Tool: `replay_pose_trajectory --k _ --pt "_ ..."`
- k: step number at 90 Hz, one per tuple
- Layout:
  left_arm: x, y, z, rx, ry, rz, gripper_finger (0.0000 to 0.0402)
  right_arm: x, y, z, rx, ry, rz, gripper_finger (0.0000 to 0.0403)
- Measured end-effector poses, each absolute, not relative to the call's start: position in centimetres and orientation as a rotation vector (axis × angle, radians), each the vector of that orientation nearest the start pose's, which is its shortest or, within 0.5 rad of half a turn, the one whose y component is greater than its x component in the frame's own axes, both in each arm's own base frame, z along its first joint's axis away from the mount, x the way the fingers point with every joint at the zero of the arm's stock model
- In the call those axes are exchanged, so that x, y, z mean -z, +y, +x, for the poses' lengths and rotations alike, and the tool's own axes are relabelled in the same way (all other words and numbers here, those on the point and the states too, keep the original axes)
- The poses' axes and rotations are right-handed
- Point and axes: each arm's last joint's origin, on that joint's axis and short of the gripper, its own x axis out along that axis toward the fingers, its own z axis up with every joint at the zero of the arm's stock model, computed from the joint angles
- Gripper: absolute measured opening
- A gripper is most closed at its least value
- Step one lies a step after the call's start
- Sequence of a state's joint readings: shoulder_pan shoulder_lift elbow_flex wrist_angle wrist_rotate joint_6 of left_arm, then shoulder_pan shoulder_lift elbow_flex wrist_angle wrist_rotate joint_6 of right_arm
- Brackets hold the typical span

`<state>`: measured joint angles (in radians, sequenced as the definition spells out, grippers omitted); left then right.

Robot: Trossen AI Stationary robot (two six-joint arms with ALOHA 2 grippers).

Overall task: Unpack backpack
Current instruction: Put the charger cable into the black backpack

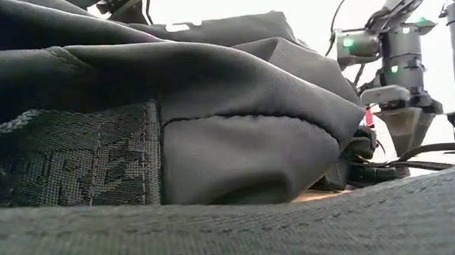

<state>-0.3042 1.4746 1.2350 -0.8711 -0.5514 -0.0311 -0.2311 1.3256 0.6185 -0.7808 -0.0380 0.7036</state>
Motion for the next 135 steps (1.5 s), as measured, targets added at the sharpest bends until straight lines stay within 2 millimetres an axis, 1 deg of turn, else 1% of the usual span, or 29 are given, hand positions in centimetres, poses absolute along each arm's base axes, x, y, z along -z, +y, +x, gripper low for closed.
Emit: replay_pose_trajectory --k 16,33,41,49,58,63,73,95,106,116,135 --pt "-28.4 -7.2 27.9 -0.241 1.007 0.426 0.0000 -16.4 -2.1 17.9 0.633 1.348 0.755 0.0182" --pt "-28.4 -7.2 27.9 -0.241 1.007 0.425 0.0000 -17.7 -0.8 17.5 0.619 1.260 0.745 0.0193" --pt "-28.4 -7.2 27.9 -0.243 1.006 0.421 0.0000 -17.9 0.0 17.6 0.599 1.233 0.753 0.0194" --pt "-28.4 -7.2 27.9 -0.244 1.006 0.421 0.0000 -17.9 0.8 17.8 0.578 1.227 0.717 0.0193" --pt "-28.4 -7.2 27.9 -0.244 1.006 0.421 0.0000 -17.6 1.3 17.7 0.639 1.240 0.672 0.0193" --pt "-28.4 -7.2 27.9 -0.244 1.006 0.421 0.0000 -17.3 1.5 17.5 0.666 1.260 0.645 0.0198" --pt "-28.4 -7.2 27.9 -0.244 1.005 0.420 0.0000 -16.8 1.9 17.6 0.649 1.313 0.590 0.0221" --pt "-28.4 -7.2 27.9 -0.245 1.005 0.419 0.0000 -15.7 2.1 18.5 0.606 1.359 0.542 0.0305" --pt "-28.4 -7.2 27.9 -0.245 1.003 0.418 0.0000 -15.1 2.0 18.7 0.600 1.397 0.507 0.0337" --pt "-28.4 -7.2 27.9 -0.245 1.004 0.418 0.0000 -14.7 1.7 19.0 0.605 1.421 0.506 0.0346" --pt "-28.4 -7.2 28.0 -0.246 0.998 0.413 0.0000 -14.6 1.2 19.1 0.590 1.428 0.491 0.0343"
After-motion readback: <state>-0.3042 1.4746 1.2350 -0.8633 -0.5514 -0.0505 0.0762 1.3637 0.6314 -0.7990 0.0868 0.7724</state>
